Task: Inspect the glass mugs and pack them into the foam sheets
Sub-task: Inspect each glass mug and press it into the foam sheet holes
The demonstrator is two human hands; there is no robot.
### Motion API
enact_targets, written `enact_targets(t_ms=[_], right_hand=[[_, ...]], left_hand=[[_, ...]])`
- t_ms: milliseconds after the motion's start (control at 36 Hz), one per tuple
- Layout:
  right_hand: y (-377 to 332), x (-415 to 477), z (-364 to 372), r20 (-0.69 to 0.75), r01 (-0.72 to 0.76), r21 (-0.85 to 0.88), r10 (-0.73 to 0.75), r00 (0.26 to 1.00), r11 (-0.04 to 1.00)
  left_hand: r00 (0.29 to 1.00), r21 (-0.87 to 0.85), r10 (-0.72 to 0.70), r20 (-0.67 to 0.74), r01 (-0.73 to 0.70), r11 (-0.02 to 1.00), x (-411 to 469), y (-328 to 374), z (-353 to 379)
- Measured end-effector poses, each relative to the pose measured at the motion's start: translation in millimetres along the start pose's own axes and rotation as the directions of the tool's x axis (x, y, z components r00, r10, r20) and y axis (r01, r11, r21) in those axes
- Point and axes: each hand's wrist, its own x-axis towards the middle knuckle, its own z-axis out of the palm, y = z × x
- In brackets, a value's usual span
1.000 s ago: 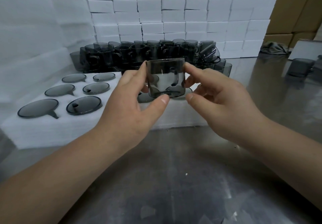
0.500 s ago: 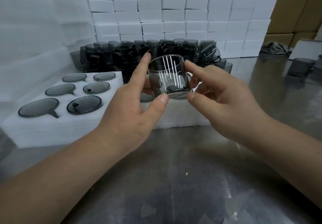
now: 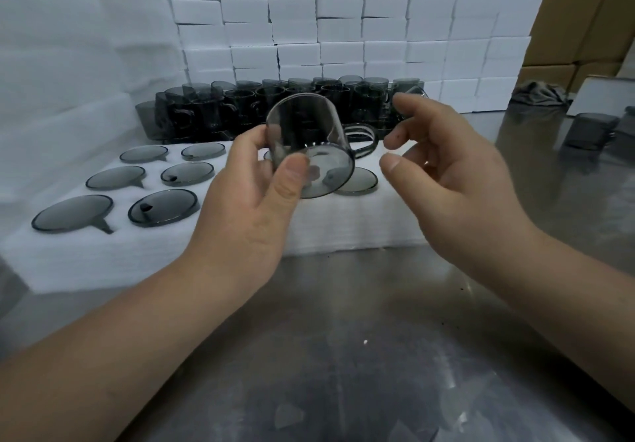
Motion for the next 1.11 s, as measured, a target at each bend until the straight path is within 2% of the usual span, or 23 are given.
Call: enact_targets(t_ms=[139,278,528,806,861,917,1000,1112], right_hand=[[-2,-1,1,0.079,-0.006,-0.007,0.007,0.997,1.0],[-5,-2,2,0.112,0.005,-0.037,-0.001,0.994,0.999],[-5,-2,3,0.122,-0.007,-0.042,0.012,0.992,0.999],[-5,-3,1,0.143,-0.034,-0.002,0.034,0.989,0.999],[-5,-4,0,0.151,-0.021,0.018,0.018,0.988,1.0],[-6,-4,0,0.154,-0.003,0.045,-0.004,0.988,0.999],[-6,-5,0,0.16,0.007,0.062,-0.017,0.987,0.998],[-4,-5,1,0.161,-0.03,0.08,0.016,0.987,0.996]], left_hand=[[0.992,-0.048,-0.088,-0.093,0.083,0.995,-1,-3,1],[0.955,-0.317,-0.246,-0.164,0.185,0.93,2,-6,7],[0.939,-0.42,-0.285,-0.191,0.184,0.889,12,-2,4],[0.937,-0.294,-0.275,-0.213,0.207,0.933,7,-6,4],[0.959,-0.197,-0.198,-0.203,0.159,0.968,4,-7,4],[0.985,-0.056,-0.033,-0.167,0.024,0.998,1,-6,3],[0.989,0.025,0.123,-0.076,-0.122,0.992,0,-5,2],[0.992,0.06,0.122,0.033,-0.124,0.991,0,-2,0]])
